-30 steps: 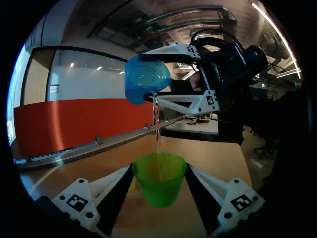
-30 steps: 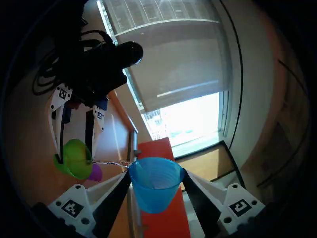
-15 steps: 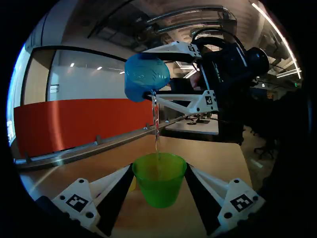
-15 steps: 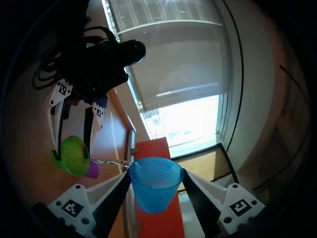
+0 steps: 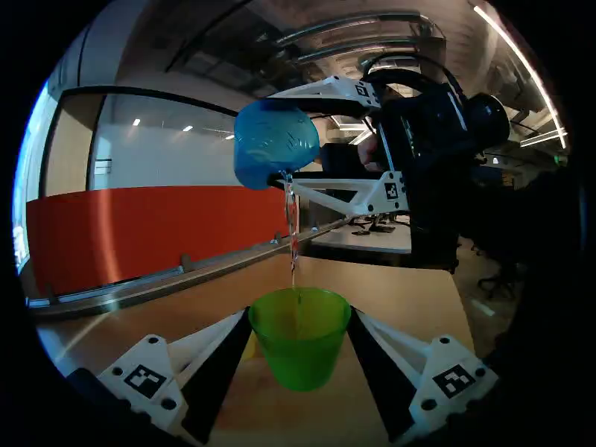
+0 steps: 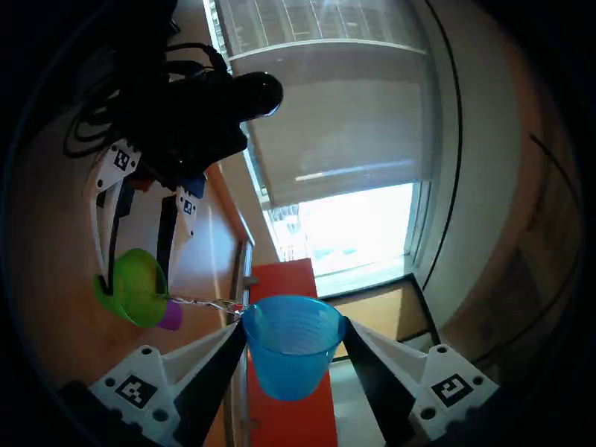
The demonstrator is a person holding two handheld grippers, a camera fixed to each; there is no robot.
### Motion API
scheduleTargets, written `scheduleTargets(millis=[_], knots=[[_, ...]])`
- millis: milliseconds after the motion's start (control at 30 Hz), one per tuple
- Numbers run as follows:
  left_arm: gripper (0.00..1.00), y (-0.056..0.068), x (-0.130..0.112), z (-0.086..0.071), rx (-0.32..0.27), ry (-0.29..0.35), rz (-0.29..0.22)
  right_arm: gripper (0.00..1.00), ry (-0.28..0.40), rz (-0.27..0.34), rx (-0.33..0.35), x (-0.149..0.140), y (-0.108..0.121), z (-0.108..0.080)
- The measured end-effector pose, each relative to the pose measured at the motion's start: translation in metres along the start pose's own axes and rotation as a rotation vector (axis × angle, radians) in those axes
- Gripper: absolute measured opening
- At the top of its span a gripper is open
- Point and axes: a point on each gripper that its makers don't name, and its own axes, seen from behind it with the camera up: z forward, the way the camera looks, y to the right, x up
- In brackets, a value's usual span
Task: Pour water
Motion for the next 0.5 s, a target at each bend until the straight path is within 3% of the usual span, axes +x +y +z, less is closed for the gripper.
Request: scheduleTargets(millis=[500], knots=[[0.89,-0.0018,-0.0017,0.0021,0.003,-0.001,-0.005,0.92,-0.001,-0.048,-0.01,0.0023,0.0035,0.0015]])
